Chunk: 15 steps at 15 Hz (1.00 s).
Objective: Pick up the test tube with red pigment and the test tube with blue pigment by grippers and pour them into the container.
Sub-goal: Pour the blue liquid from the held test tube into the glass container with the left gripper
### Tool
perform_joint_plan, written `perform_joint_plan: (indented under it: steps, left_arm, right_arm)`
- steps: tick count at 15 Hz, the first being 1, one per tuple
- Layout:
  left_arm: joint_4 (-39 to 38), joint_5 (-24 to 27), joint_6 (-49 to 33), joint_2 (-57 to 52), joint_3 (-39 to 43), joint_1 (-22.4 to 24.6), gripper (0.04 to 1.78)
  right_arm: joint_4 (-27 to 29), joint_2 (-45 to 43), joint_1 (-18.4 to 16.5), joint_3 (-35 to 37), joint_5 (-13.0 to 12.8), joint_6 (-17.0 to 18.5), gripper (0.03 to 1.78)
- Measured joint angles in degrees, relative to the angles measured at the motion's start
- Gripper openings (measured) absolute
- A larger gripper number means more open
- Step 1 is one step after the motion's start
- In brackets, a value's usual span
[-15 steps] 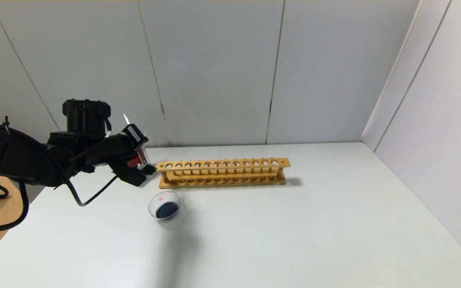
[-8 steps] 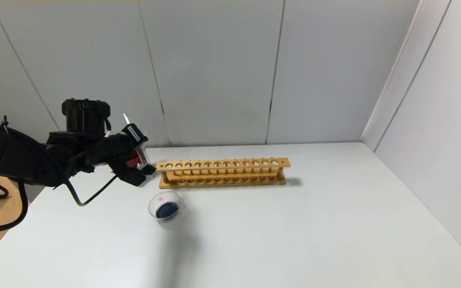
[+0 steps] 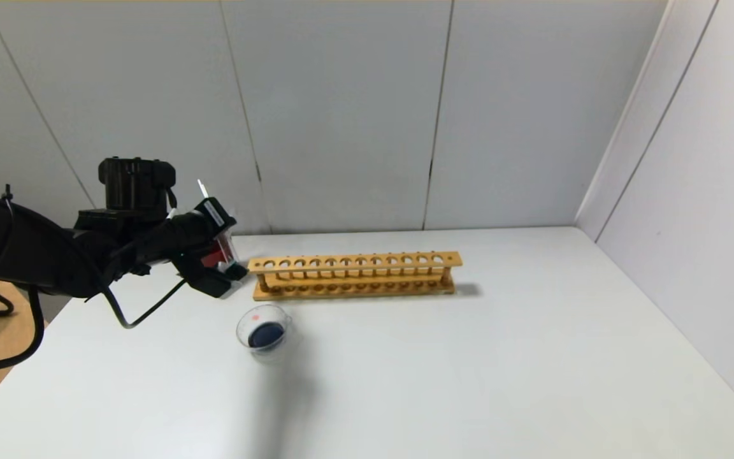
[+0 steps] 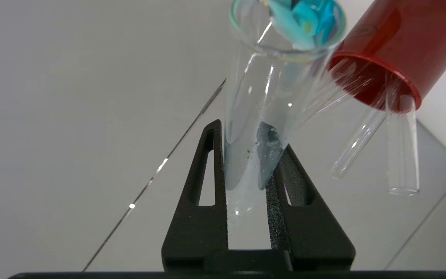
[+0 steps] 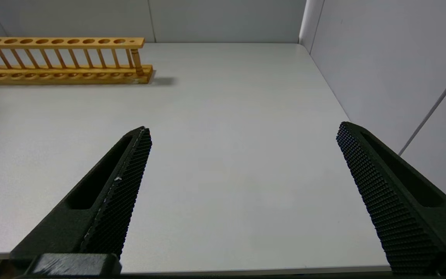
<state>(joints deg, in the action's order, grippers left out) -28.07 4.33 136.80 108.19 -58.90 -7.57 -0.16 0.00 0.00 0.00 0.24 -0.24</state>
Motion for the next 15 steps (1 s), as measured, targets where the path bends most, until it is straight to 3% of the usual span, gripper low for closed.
perform_joint_plan:
  steps: [3,7,15]
  left_arm:
    - [0.02,0.55,1.93,-0.78,0.00,0.02,0.33]
    - [0.73,9.73,3.77,-1.41,0.59,-0.34,0.33]
    - [2.74,11.04,7.74,-2.44,0.48,-0.50,0.33]
  right_arm:
    - [0.02,0.00,0.00,0.00,0.00,0.00,1.75]
    - [0.02,0.00,0.00,0.00,0.00,0.00,1.75]
    - [0.00,0.00,0.00,0.00,-0.02,0.00,1.75]
